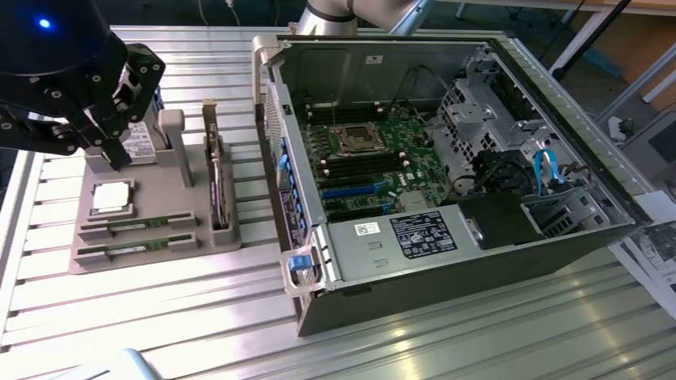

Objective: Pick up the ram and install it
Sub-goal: 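Pick up the ram and move it above insertion slot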

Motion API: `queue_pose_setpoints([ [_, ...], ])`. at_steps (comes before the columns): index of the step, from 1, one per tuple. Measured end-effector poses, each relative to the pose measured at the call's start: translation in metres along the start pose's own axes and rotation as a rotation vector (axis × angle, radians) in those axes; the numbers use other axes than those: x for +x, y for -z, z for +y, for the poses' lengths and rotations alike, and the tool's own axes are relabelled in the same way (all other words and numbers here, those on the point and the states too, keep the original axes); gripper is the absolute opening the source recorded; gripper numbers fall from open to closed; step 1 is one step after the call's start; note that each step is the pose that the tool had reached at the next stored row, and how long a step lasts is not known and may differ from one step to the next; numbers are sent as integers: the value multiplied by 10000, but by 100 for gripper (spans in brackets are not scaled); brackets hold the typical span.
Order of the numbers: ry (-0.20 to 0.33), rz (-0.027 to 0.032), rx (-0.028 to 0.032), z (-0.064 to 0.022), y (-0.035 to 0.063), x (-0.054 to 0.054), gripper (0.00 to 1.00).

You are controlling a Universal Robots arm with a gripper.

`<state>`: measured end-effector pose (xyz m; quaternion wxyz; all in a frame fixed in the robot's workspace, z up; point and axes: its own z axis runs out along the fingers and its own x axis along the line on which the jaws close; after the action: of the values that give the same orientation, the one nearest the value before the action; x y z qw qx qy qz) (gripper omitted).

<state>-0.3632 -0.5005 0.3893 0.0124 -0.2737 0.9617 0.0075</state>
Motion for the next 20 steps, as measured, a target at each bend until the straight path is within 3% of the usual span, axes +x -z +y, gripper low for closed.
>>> queue_pose_setpoints([
  [6, 1412, 11, -40, 0, -7, 0, 10],
  [12, 3220, 25, -90, 0, -17, 1, 10],
  [16, 5143, 40, -143, 0, -29, 1, 10],
  [18, 5568, 43, -155, 0, -32, 1, 10],
  [20, 6412, 50, -179, 0, -38, 1, 10],
])
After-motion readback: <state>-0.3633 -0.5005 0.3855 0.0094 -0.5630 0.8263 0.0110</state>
